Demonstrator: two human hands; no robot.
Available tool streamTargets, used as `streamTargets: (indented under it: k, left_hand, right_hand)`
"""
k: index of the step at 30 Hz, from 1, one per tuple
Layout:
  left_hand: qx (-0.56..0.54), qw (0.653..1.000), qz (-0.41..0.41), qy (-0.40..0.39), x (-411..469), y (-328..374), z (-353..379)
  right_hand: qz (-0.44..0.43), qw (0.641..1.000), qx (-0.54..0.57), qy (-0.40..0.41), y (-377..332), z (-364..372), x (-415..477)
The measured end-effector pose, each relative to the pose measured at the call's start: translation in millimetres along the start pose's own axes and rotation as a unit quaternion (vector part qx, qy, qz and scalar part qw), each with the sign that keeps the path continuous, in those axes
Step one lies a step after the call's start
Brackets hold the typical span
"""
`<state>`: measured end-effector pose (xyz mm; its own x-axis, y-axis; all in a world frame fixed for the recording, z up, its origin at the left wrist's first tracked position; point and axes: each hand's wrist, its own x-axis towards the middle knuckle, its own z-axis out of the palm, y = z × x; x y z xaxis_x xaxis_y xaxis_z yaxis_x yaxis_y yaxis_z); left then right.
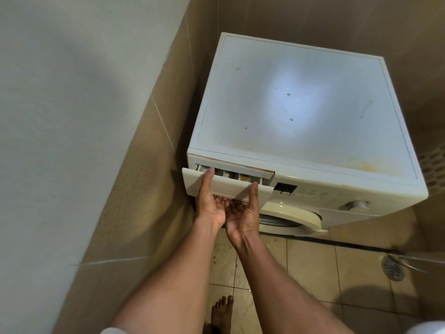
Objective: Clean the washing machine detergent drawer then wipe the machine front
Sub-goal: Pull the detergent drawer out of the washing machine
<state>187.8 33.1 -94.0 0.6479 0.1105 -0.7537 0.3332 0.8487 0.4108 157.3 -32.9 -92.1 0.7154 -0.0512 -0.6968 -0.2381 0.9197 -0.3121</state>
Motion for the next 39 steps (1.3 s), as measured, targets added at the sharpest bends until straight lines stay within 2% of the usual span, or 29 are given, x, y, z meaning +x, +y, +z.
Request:
streamTargets:
  k: [18,23,25,27,30,31,33,35,39]
  left_hand:
    - [0.022,1.0,-0.011,-0.013,-69,-21,-72]
    - [0.026,0.999,-0.011,-0.02,-73,-22,-76]
    - [0.021,1.0,-0.005,-0.014,-74,-22,-75]
    - [0.016,1.0,0.009,-0.003,-77,-22,-73]
    - [0.009,1.0,0.01,0.014,-79,-24,-71]
    - [0.004,1.0,0.007,0.015,-79,-25,-71]
    - [0.006,1.0,-0.008,0.004,-81,-27,-70]
    - [0.05,0.999,-0.014,-0.016,-86,-29,-70]
    - [0.108,0.994,0.005,-0.025,-84,-31,-73]
  right_hand:
    - [0.034,0.999,-0.031,0.003,16,-59,-76]
    - [0.028,0.996,-0.084,-0.002,13,-64,-83]
    - [0.017,0.984,-0.178,0.005,9,-63,-88]
    - [-0.027,0.94,-0.337,0.042,8,-63,-92]
    - [-0.132,0.849,-0.505,0.081,6,-60,-101]
    - [-0.169,0.814,-0.552,0.069,5,-55,-104]
    - [-0.243,0.721,-0.649,0.026,1,-42,-109]
    - [-0.313,0.635,-0.707,-0.011,-2,-22,-112]
    - [-0.384,0.507,-0.77,-0.05,-10,19,-90]
